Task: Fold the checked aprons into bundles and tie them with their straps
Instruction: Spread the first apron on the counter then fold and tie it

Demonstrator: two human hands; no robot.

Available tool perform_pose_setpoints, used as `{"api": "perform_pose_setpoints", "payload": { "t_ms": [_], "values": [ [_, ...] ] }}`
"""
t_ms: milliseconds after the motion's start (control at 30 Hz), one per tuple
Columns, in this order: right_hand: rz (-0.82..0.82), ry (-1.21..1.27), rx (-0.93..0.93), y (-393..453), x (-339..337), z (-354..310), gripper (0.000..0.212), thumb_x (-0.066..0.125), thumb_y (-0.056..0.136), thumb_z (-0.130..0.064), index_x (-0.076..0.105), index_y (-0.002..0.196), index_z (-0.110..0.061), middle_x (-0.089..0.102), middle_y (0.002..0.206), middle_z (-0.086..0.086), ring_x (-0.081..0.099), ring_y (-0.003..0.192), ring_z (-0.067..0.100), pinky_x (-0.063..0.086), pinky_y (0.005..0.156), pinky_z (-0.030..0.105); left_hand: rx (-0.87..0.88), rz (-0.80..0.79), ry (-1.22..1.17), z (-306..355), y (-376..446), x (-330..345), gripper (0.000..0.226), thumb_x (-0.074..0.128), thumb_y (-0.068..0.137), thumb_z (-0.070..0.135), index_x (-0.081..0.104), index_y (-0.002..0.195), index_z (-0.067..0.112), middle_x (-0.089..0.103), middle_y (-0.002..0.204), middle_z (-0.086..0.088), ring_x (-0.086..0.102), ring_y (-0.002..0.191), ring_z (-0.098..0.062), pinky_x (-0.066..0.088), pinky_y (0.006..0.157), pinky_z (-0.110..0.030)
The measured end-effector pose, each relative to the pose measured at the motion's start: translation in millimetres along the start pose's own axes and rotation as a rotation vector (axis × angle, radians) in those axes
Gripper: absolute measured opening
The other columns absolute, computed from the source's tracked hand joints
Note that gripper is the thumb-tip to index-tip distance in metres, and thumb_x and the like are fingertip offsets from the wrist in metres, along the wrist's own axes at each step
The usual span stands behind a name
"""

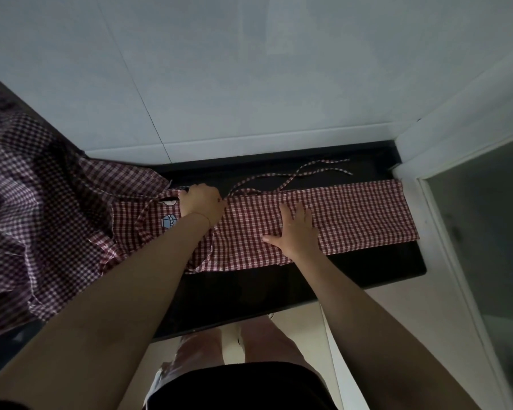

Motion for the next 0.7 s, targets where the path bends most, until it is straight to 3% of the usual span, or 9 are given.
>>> {"api": "perform_pose_setpoints", "payload": {
  "t_ms": [100, 200, 267, 367, 467, 600, 700],
  "values": [
    [-0.001, -0.009, -0.017, 0, 0, 0, 0.1, 0.063, 0.084, -0.064, 0.006, 0.156, -0.027, -0.004, 0.165, 0.015, -0.002, 0.151, 0.04, 0.019, 0.117, 0.061, -0.049, 0.169, 0.178, 10, -13, -19, 0.03, 0.051, 0.096, 0.031, 0.056, 0.119, 0.014, 0.051, 0.122, -0.01, 0.046, 0.113, -0.026, 0.041, 0.097, -0.04],
    [0.015, -0.034, -0.023, 0, 3, 2, 0.096, 0.058, 0.086, -0.067, 0.007, 0.156, -0.026, -0.003, 0.165, 0.016, -0.001, 0.151, 0.04, 0.018, 0.117, 0.061, 0.268, 0.381, 0.245, 64, -49, -27, 0.034, 0.048, 0.087, 0.014, 0.045, 0.121, 0.014, 0.045, 0.117, -0.007, 0.044, 0.106, -0.023, 0.04, 0.098, -0.039],
    [0.122, -0.075, -0.069, -3, 2, -4, 0.083, 0.051, 0.092, -0.063, 0.016, 0.155, -0.021, 0.005, 0.164, 0.015, 0.005, 0.151, 0.038, 0.019, 0.117, 0.061, 0.431, 0.354, 0.161, 94, -75, -3, 0.035, 0.042, 0.093, 0.017, 0.042, 0.128, 0.012, 0.045, 0.131, -0.01, 0.042, 0.122, -0.026, 0.034, 0.11, -0.044],
    [0.359, -0.11, -0.288, -18, 2, -24, 0.056, 0.045, 0.1, -0.046, 0.036, 0.147, -0.017, 0.028, 0.16, 0.012, 0.023, 0.149, 0.032, 0.031, 0.112, 0.059, 0.307, 0.121, 0.067, 89, -80, 52, 0.055, 0.028, 0.104, 0.035, 0.02, 0.153, 0.013, 0.012, 0.163, -0.014, 0.005, 0.151, -0.034, 0.01, 0.123, -0.051],
    [0.357, -0.145, -0.391, -21, 17, -21, 0.055, 0.035, 0.103, -0.048, 0.031, 0.151, -0.021, 0.029, 0.161, 0.008, 0.023, 0.149, 0.028, 0.029, 0.115, 0.057, 0.176, 0.083, 0.076, 61, -71, 80, 0.067, 0.009, 0.1, 0.058, -0.01, 0.156, 0.026, -0.018, 0.164, -0.006, -0.02, 0.149, -0.034, -0.007, 0.121, -0.055],
    [0.325, -0.18, -0.33, -9, 23, 26, 0.066, 0.023, 0.1, -0.062, 0.015, 0.157, -0.029, 0.014, 0.165, 0.004, 0.008, 0.153, 0.027, 0.015, 0.121, 0.054, 0.14, 0.089, 0.098, 47, -67, 87, 0.073, 0.004, 0.093, 0.071, -0.017, 0.153, 0.036, -0.025, 0.162, -0.001, -0.026, 0.147, -0.031, -0.015, 0.116, -0.057],
    [0.329, -0.197, -0.282, 3, 15, 57, 0.067, 0.024, 0.101, -0.061, 0.011, 0.158, -0.029, 0.01, 0.166, 0.005, 0.005, 0.153, 0.029, 0.012, 0.121, 0.055, 0.059, 0.136, 0.014, 50, -65, 78, 0.07, 0.018, 0.096, 0.065, 0.005, 0.157, 0.032, -0.008, 0.166, -0.003, -0.014, 0.151, -0.03, -0.013, 0.117, -0.055]
  ]
}}
Point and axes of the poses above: each hand's wrist, its own y-axis towards the middle knuckle, its own x-axis out of the palm, z = x × y, the point moved 9 cm from there along y, towards the middle knuckle
